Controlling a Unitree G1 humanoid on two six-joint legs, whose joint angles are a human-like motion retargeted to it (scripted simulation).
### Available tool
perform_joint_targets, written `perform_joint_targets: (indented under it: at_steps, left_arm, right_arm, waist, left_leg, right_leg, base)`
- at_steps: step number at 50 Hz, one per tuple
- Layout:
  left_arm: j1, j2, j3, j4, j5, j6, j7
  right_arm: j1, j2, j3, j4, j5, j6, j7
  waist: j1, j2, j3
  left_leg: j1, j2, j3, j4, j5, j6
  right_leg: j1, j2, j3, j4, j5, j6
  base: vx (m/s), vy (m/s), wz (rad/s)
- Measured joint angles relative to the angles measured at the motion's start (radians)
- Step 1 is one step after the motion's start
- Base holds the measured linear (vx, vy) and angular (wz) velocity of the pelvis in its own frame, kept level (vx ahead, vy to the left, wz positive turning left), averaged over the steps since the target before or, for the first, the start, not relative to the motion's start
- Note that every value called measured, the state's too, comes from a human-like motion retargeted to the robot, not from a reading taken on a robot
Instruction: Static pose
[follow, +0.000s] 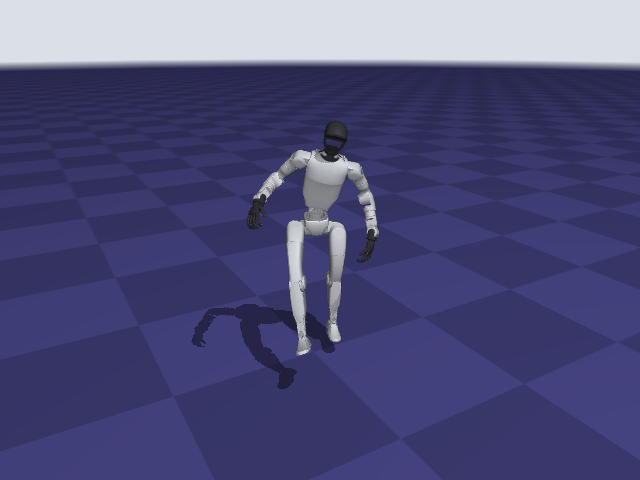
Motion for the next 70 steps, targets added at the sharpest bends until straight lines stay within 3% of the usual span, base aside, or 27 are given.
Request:
perform_joint_targets:
  at_steps: [2, 5, 14, 23, 35, 47, 60, 70]
  left_arm:
    - [0.033, -0.025, -0.011, -0.007, 0.005, -0.006, 0.011]
    - [-0.019, 0.001, -0.004, 0.005, -0.009, 0.001, 0.004]
    - [-0.031, -0.013, 0.027, 0.041, -0.036, 0.007, 0.026]
    - [0.024, -0.047, 0.087, 0.146, -0.057, 0.009, 0.069]
    - [0.041, -0.123, 0.120, 0.298, -0.074, 0.012, 0.126]
    - [0.025, -0.170, 0.129, 0.365, -0.105, 0.022, 0.146]
    - [0.046, -0.188, 0.092, 0.348, -0.087, 0.032, 0.103]
    - [0.058, -0.166, 0.052, 0.298, -0.072, 0.029, 0.075]
  right_arm:
    - [0.034, 0.022, 0.014, -0.021, -0.003, -0.008, 0.000]
    - [-0.023, -0.001, 0.022, -0.014, 0.022, -0.001, 0.021]
    - [-0.057, -0.018, 0.029, -0.042, 0.050, 0.000, 0.057]
    - [-0.069, -0.033, -0.014, -0.072, 0.097, -0.004, 0.060]
    - [-0.083, -0.026, -0.067, -0.064, 0.169, -0.024, 0.023]
    - [-0.086, -0.017, -0.107, -0.071, 0.188, -0.017, 0.026]
    - [-0.076, -0.055, -0.087, -0.190, 0.124, 0.003, 0.124]
    - [-0.095, -0.098, -0.016, -0.271, 0.093, 0.010, 0.200]
  waist:
    - [-0.001, -0.045, -0.030]
    - [0.002, -0.012, 0.011]
    - [0.031, -0.045, 0.062]
    - [0.074, -0.085, 0.099]
    - [0.121, -0.106, 0.110]
    - [0.166, -0.130, 0.115]
    - [0.173, -0.125, 0.136]
    - [0.178, -0.097, 0.180]
  left_leg:
    - [-0.001, -0.048, 0.019, -0.019, 0.029, 0.009]
    - [0.016, 0.001, 0.003, 0.002, 0.007, 0.001]
    - [0.095, -0.010, 0.020, 0.011, -0.027, 0.022]
    - [0.175, -0.040, 0.048, 0.055, -0.103, 0.062]
    - [0.237, -0.071, 0.070, 0.101, -0.161, 0.098]
    - [0.249, -0.101, 0.092, 0.132, -0.187, 0.128]
    - [0.188, -0.081, 0.131, 0.221, -0.220, 0.120]
    - [0.105, -0.024, 0.138, 0.388, -0.290, 0.095]
  right_leg:
    - [-0.042, -0.019, 0.034, 0.046, -0.019, -0.005]
    - [-0.012, -0.005, -0.035, 0.049, -0.039, -0.024]
    - [-0.054, -0.080, -0.111, 0.368, -0.116, -0.079]
    - [-0.108, -0.211, -0.108, 0.789, -0.099, -0.101]
    - [-0.080, -0.284, -0.016, 1.010, -0.078, -0.104]
    - [-0.053, -0.245, 0.048, 1.078, -0.116, -0.109]
    - [-0.137, -0.177, -0.012, 1.130, -0.281, -0.142]
    - [-0.253, -0.078, -0.084, 1.125, -0.371, -0.127]
  base:
    - [0.00, 0.00, 0.00]
    - [0.00, 0.00, 0.00]
    - [0.00, 0.02, -0.08]
    - [0.00, 0.10, -0.19]
    - [-0.01, 0.10, -0.13]
    - [0.00, 0.01, -0.08]
    - [0.00, -0.04, -0.16]
    - [0.01, -0.07, -0.09]
